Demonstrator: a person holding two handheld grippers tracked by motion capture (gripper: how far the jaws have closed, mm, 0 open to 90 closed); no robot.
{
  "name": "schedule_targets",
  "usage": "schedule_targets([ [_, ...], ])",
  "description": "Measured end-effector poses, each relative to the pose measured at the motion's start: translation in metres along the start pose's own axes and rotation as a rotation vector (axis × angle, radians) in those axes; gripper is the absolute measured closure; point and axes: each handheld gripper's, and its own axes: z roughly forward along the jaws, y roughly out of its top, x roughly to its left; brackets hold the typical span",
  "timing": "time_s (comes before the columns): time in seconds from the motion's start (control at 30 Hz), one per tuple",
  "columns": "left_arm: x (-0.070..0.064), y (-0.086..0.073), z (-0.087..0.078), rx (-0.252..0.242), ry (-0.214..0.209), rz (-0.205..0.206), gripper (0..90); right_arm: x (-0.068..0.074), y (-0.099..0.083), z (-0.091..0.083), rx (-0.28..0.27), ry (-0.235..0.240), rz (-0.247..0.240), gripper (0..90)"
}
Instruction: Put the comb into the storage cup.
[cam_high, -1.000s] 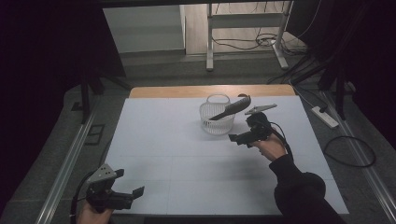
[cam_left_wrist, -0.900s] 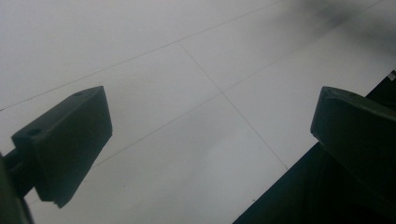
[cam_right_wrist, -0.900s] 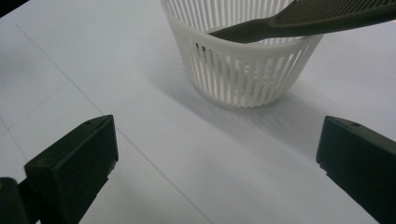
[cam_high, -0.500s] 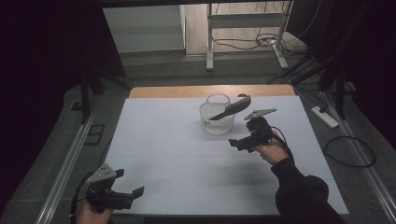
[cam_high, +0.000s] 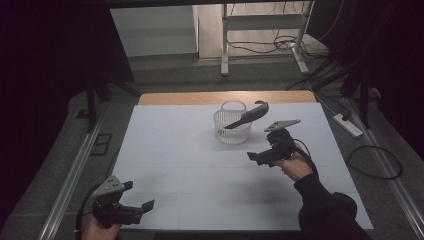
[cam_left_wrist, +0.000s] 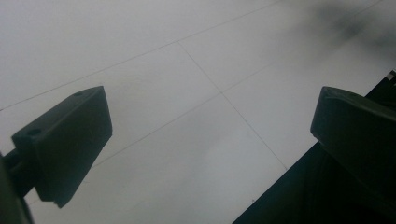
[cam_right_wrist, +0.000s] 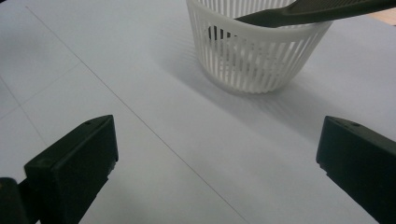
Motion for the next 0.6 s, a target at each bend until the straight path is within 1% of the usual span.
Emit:
schedule_targets([
  [0.17,0.0,0.0,0.0,-0.003,0.001,-0.003,0.0,0.001,-0.003,-0.003,-0.005,-0.015,-0.01,0.0],
  [0.3,0.001,0.0,-0.001,-0.006,0.001,-0.005,0.0,0.001,-0.006,-0.006,-0.005,-0.013,-0.004,0.0],
  [0.5,0.0,0.0,-0.001,-0.009,0.002,-0.006,0.0,0.0,-0.013,-0.01,-0.004,0.006,0.011,0.0],
  [0.6,0.001,0.0,-0.002,-0.013,0.005,-0.008,0.0,0.0,-0.016,-0.014,-0.012,0.001,0.012,0.0],
])
